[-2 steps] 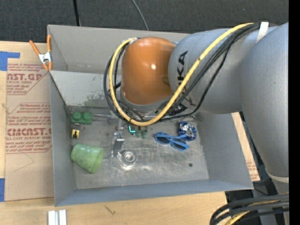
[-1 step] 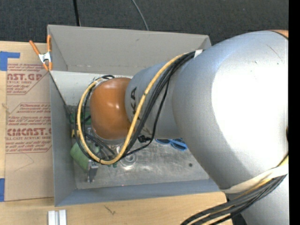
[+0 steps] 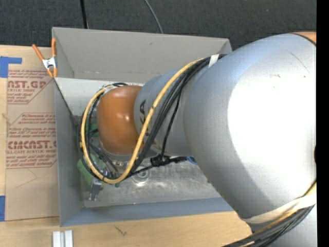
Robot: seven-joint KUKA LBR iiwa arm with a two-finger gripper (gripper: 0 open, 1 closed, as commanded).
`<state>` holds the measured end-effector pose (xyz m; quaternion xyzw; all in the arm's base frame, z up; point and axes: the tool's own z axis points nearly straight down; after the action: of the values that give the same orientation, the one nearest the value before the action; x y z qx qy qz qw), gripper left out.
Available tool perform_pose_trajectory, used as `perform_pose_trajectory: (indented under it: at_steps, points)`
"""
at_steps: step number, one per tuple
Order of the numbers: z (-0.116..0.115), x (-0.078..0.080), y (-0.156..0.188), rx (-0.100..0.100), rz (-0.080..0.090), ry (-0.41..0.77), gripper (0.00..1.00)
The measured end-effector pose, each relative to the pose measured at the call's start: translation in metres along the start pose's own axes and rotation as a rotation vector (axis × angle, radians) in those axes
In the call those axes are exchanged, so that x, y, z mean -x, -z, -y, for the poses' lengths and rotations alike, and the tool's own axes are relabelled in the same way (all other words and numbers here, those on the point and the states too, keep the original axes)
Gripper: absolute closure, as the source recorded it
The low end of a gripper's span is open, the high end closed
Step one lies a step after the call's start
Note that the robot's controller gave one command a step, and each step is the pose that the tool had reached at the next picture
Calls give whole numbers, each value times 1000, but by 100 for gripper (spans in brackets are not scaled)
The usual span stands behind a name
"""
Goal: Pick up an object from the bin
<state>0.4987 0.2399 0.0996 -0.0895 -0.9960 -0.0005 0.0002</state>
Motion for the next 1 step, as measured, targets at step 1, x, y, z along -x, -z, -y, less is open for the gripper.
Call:
perform_pose_trajectory:
  at_steps: [1]
  points:
    - [14,-18,0,-2,-2,-42,0]
